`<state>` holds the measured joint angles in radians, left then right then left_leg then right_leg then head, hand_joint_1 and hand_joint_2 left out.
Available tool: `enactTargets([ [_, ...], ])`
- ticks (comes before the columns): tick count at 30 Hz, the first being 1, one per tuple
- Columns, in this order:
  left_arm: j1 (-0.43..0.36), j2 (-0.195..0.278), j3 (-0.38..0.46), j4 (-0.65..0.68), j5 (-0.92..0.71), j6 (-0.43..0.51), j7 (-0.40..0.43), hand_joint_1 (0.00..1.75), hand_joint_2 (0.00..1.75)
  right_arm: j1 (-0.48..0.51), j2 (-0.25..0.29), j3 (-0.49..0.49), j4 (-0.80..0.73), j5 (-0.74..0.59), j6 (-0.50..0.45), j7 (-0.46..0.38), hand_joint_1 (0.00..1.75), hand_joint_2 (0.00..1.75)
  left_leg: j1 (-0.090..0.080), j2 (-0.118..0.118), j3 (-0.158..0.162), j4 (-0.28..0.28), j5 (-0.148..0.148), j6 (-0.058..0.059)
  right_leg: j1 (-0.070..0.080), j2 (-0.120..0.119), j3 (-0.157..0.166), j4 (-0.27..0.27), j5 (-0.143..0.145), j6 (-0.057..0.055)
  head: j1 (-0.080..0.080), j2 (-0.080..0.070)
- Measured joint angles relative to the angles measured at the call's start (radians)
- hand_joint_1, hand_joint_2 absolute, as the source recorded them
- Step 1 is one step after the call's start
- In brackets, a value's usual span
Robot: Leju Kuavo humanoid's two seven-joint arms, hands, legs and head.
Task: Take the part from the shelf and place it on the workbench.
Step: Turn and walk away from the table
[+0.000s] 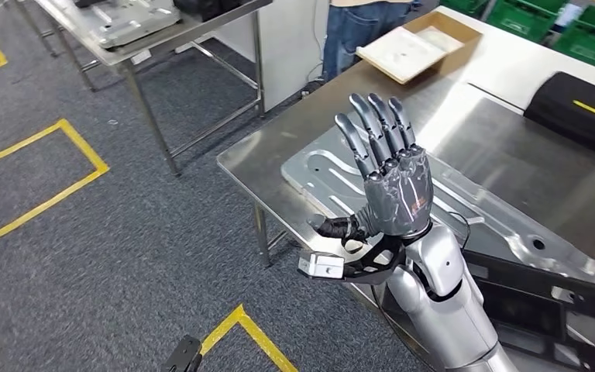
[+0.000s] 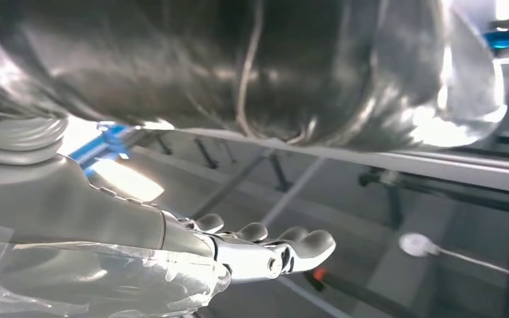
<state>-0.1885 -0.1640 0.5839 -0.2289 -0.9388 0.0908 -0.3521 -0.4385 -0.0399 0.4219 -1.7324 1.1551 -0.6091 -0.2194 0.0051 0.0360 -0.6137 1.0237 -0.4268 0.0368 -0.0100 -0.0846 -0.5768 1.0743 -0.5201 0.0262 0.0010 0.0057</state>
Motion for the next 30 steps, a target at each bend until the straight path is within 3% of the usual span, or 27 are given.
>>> enactTargets([
  [2, -0.001, -0.002, -0.004, 0.0, -0.003, 0.0, 0.004, 0.0, 0.0, 0.004, -0.005, 0.0, -0.004, 0.009, -0.002, 0.002, 0.0, 0.0, 0.001, -0.026, 0.0, -0.001, 0.002, 0.009, -0.003, 0.061, -0.054, 0.116, -0.06, 0.004, 0.0, 0.0],
  [3, -0.001, -0.003, -0.005, 0.0, -0.004, 0.0, 0.004, 0.0, 0.0, 0.008, -0.008, 0.0, -0.005, 0.013, -0.002, 0.004, 0.0, 0.0, 0.0, -0.04, 0.0, -0.001, 0.003, 0.012, -0.003, 0.074, -0.087, 0.179, -0.084, 0.004, 0.001, 0.0],
  [4, 0.0, -0.004, -0.007, 0.0, -0.004, 0.0, 0.004, 0.0, 0.0, 0.012, -0.011, 0.0, -0.005, 0.016, -0.002, 0.005, 0.0, 0.0, -0.001, -0.056, 0.0, -0.001, 0.003, 0.012, -0.003, 0.08, -0.111, 0.221, -0.092, 0.003, 0.001, 0.0],
  [5, 0.002, -0.004, -0.008, 0.0, -0.004, 0.0, 0.005, 0.0, 0.0, 0.015, -0.014, 0.0, -0.005, 0.017, -0.003, 0.007, 0.0, 0.0, -0.002, -0.071, 0.0, 0.0, 0.003, 0.013, -0.003, 0.082, -0.12, 0.229, -0.079, 0.001, 0.001, 0.0],
  [7, 0.005, -0.004, -0.009, 0.0, -0.005, 0.0, 0.005, 0.0, 0.0, 0.017, -0.017, 0.0, -0.006, 0.017, -0.003, 0.01, 0.0, 0.0, -0.003, -0.1, 0.002, 0.002, 0.003, 0.012, -0.003, 0.095, -0.087, 0.137, -0.008, -0.007, 0.001, 0.0],
  [9, 0.005, -0.005, -0.01, 0.0, -0.005, 0.0, 0.005, 0.0, 0.0, 0.017, -0.019, 0.0, -0.009, 0.017, -0.005, 0.011, 0.0, 0.0, -0.005, -0.125, 0.0, 0.005, 0.003, 0.008, -0.003, 0.131, -0.037, 0.016, 0.046, -0.017, 0.0, 0.0],
  [11, 0.005, -0.005, -0.01, 0.0, -0.005, 0.001, 0.004, 0.0, 0.0, 0.017, -0.02, 0.0, -0.012, 0.018, -0.007, 0.011, 0.0, 0.0, -0.002, -0.146, -0.006, 0.005, 0.007, -0.003, 0.0, 0.149, -0.019, -0.031, 0.054, -0.022, 0.0, 0.0],
  [13, 0.007, -0.005, -0.01, 0.0, -0.004, 0.002, 0.002, 0.0, 0.0, 0.017, -0.021, 0.0, -0.014, 0.018, -0.011, 0.012, 0.0, 0.0, 0.002, -0.16, -0.011, 0.003, 0.009, -0.016, -0.001, 0.131, -0.013, -0.042, 0.058, -0.028, 0.001, 0.0],
  [15, 0.007, -0.003, -0.01, 0.0, -0.003, 0.003, -0.001, 0.0, 0.0, 0.016, -0.021, 0.0, -0.016, 0.018, -0.016, 0.012, 0.0, 0.0, 0.0, -0.126, -0.025, 0.033, -0.012, -0.026, -0.007, 0.108, -0.003, -0.056, 0.063, -0.039, -0.001, 0.0],
  [17, 0.002, -0.002, -0.01, 0.0, -0.003, 0.004, -0.003, 0.0, 0.0, 0.018, -0.022, 0.0, -0.018, 0.018, -0.022, 0.013, 0.0, 0.0, 0.0, -0.072, -0.073, 0.133, -0.065, -0.034, -0.007, 0.082, 0.002, -0.061, 0.064, -0.045, -0.004, 0.0],
  [19, -0.001, -0.002, -0.01, 0.0, -0.003, 0.005, -0.003, 0.0, 0.0, 0.022, -0.022, 0.0, -0.02, 0.019, -0.024, 0.015, 0.0, 0.0, 0.006, -0.05, -0.131, 0.25, -0.108, -0.042, -0.005, 0.055, 0.001, -0.059, 0.062, -0.047, -0.005, 0.0],
  [20, -0.001, -0.002, -0.01, 0.0, -0.003, 0.006, -0.002, 0.0, 0.0, 0.024, -0.022, 0.0, -0.02, 0.019, -0.025, 0.016, 0.0, 0.0, 0.008, -0.044, -0.143, 0.272, -0.107, -0.045, -0.005, 0.041, 0.001, -0.058, 0.06, -0.046, -0.005, 0.0],
  [21, -0.001, -0.001, -0.01, 0.0, -0.003, 0.006, -0.002, 0.0, 0.0, 0.025, -0.022, 0.0, -0.021, 0.02, -0.025, 0.016, 0.0, 0.0, 0.01, -0.04, -0.132, 0.253, -0.087, -0.047, -0.005, 0.028, 0.001, -0.056, 0.058, -0.044, -0.005, 0.0],
  [24, -0.004, 0.001, -0.01, 0.0, -0.002, 0.008, -0.002, 0.0, 0.0, 0.025, -0.022, 0.0, -0.026, 0.02, -0.026, 0.017, 0.0, 0.0, 0.007, 0.008, -0.034, 0.065, -0.009, -0.041, -0.003, -0.004, 0.004, -0.047, 0.047, -0.033, -0.005, 0.0],
  [26, -0.007, 0.002, -0.01, -0.001, -0.001, 0.009, -0.001, 0.0, 0.0, 0.025, -0.022, 0.0, -0.03, 0.021, -0.027, 0.018, 0.0, 0.0, 0.0, 0.023, -0.008, 0.009, -0.002, -0.028, 0.003, -0.021, 0.006, -0.044, 0.043, -0.023, -0.004, 0.0],
  [28, -0.006, 0.003, -0.01, -0.001, 0.001, 0.009, -0.001, 0.0, 0.0, 0.024, -0.022, 0.0, -0.032, 0.023, -0.028, 0.018, 0.0, 0.0, -0.002, 0.001, -0.009, 0.006, 0.001, -0.014, 0.004, -0.038, 0.01, -0.047, 0.04, -0.011, -0.004, 0.0],
  [30, -0.004, 0.004, -0.01, -0.001, 0.001, 0.008, -0.002, 0.0, 0.0, 0.024, -0.023, 0.0, -0.034, 0.026, -0.029, 0.019, 0.0, 0.0, 0.002, -0.021, -0.006, -0.002, 0.007, -0.001, -0.001, -0.01, 0.005, -0.023, 0.018, 0.0, -0.004, 0.0],
])
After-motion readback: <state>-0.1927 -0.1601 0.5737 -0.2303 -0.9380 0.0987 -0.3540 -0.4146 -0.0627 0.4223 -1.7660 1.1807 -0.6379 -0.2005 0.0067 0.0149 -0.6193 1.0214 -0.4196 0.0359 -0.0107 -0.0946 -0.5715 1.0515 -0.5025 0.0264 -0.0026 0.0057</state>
